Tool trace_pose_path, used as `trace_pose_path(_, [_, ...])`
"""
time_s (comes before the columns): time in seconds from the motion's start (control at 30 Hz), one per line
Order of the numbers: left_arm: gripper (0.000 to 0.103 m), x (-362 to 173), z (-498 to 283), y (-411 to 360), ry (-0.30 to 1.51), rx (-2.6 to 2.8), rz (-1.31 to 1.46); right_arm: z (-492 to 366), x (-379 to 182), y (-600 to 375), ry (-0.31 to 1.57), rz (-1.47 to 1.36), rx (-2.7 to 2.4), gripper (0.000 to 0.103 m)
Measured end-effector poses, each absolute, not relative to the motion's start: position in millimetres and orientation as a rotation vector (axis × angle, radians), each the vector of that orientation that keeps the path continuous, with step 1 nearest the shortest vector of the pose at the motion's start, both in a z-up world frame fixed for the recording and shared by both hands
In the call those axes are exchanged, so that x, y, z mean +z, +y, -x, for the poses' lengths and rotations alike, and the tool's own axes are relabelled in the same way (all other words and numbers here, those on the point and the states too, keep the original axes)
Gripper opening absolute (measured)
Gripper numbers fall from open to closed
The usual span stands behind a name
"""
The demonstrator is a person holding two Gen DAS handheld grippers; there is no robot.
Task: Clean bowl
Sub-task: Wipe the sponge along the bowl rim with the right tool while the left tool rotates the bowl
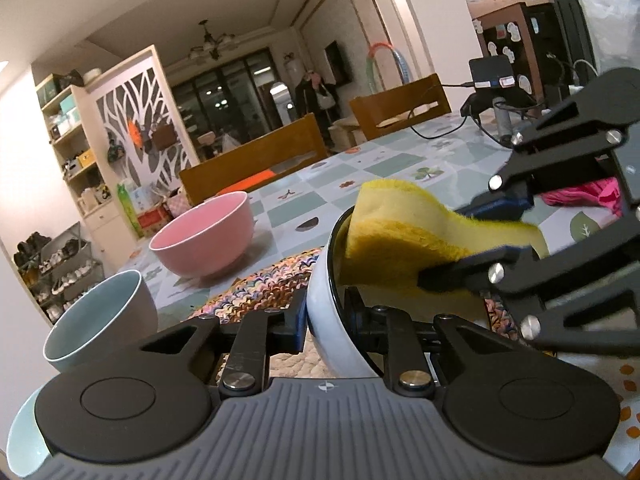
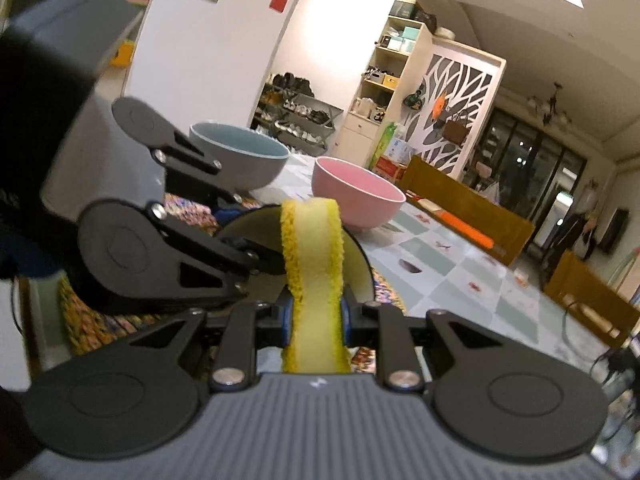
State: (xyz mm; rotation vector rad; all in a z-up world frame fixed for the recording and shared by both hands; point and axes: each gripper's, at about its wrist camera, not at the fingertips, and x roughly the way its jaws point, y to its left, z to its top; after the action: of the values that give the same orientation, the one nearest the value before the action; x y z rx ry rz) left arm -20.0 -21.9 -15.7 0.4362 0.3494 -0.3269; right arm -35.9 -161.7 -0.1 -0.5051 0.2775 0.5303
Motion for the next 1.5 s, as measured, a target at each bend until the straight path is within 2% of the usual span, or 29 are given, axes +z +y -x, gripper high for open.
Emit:
trace_pose_path(0.33, [0.024,-15,25,-26,0.333,-0.344,-0.448,23,-4,-174,0.346,0.45,0.515,0.022])
trace_pose_path(0.7, [0.022,-16,20,-23,0.344,-0.323,-0.429,23,-16,-177,0.429,0.314,0.564,0.023])
trace_pose_path(0.97, [0.022,-15,7,-10,0.375,-0.308,-0.365,30,-6,-189,0.412,0.163,0.606,0.023])
trace_pose_path(1.5, [0.023,-11,-11,6,0.431,-0.29,-0.279,38,6,-194,0.366,0.093,0.583,0.023])
